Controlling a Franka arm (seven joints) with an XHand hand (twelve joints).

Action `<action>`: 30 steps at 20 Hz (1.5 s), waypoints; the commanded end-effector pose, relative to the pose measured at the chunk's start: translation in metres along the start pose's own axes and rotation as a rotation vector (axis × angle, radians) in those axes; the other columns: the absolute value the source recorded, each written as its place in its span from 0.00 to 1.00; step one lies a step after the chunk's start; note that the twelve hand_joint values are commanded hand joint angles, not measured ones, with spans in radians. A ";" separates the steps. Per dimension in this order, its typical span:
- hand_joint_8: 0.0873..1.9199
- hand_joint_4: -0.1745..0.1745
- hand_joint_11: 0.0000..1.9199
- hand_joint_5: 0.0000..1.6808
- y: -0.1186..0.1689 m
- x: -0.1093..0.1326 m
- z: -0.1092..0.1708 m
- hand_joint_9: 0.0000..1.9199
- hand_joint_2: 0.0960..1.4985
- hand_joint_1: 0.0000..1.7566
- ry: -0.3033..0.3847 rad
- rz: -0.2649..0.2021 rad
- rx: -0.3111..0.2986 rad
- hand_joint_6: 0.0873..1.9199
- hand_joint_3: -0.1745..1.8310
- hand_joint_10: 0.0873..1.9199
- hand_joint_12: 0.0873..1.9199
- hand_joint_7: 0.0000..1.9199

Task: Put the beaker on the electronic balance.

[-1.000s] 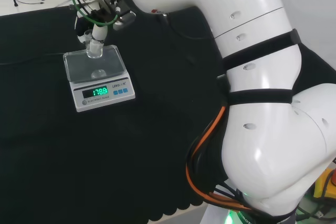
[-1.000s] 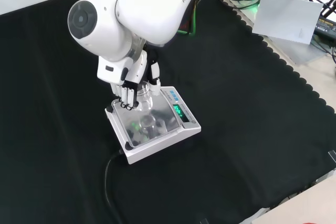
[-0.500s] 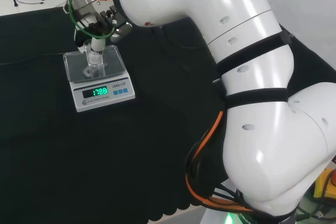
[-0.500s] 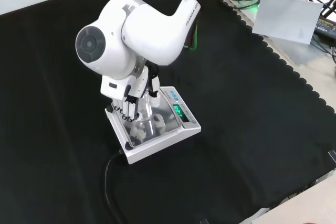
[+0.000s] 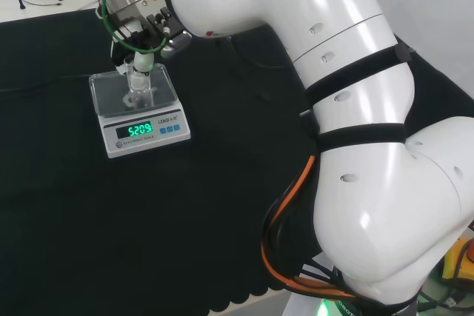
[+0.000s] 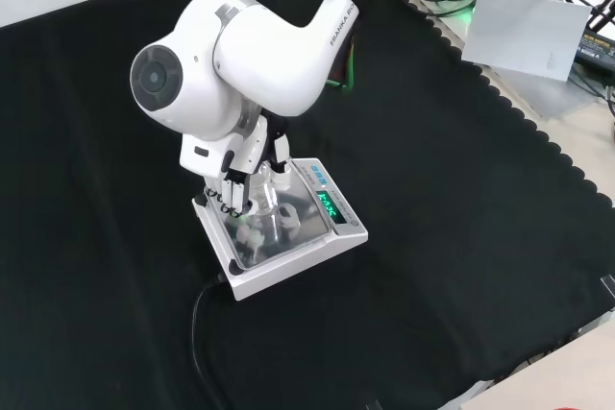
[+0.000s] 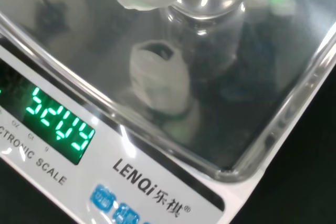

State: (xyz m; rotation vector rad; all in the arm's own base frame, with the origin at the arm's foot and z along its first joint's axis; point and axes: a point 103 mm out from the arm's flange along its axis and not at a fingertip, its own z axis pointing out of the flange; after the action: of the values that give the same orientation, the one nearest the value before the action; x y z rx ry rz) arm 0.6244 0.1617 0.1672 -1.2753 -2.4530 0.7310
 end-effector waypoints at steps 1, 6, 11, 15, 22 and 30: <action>0.40 0.46 0.35 0.40 -0.001 -0.002 0.002 0.49 0.69 0.57 0.062 -0.025 0.025 0.50 0.01 0.36 0.61 0.36; 0.39 0.42 0.27 0.25 -0.001 -0.001 0.005 0.40 0.62 0.52 0.078 -0.035 0.058 0.44 0.00 0.37 0.66 0.29; 0.38 0.41 0.17 0.12 -0.002 0.000 0.007 0.25 0.56 0.46 0.075 -0.035 0.098 0.22 0.00 0.40 0.70 0.15; 0.36 0.47 0.12 0.06 -0.006 0.000 0.008 0.15 0.53 0.44 0.074 -0.035 0.120 0.06 0.00 0.42 0.72 0.06; 0.00 0.65 0.00 0.00 -0.023 0.001 -0.010 0.00 0.46 0.40 0.069 -0.043 0.043 0.00 0.04 0.09 0.65 0.00; 0.00 0.63 0.00 0.00 -0.041 0.001 -0.051 0.00 0.46 0.38 0.013 -0.040 -0.027 0.00 0.05 0.12 0.64 0.00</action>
State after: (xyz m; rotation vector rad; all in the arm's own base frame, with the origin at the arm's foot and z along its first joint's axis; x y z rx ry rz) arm 0.6131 0.1553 0.2002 -1.2141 -2.4016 0.7230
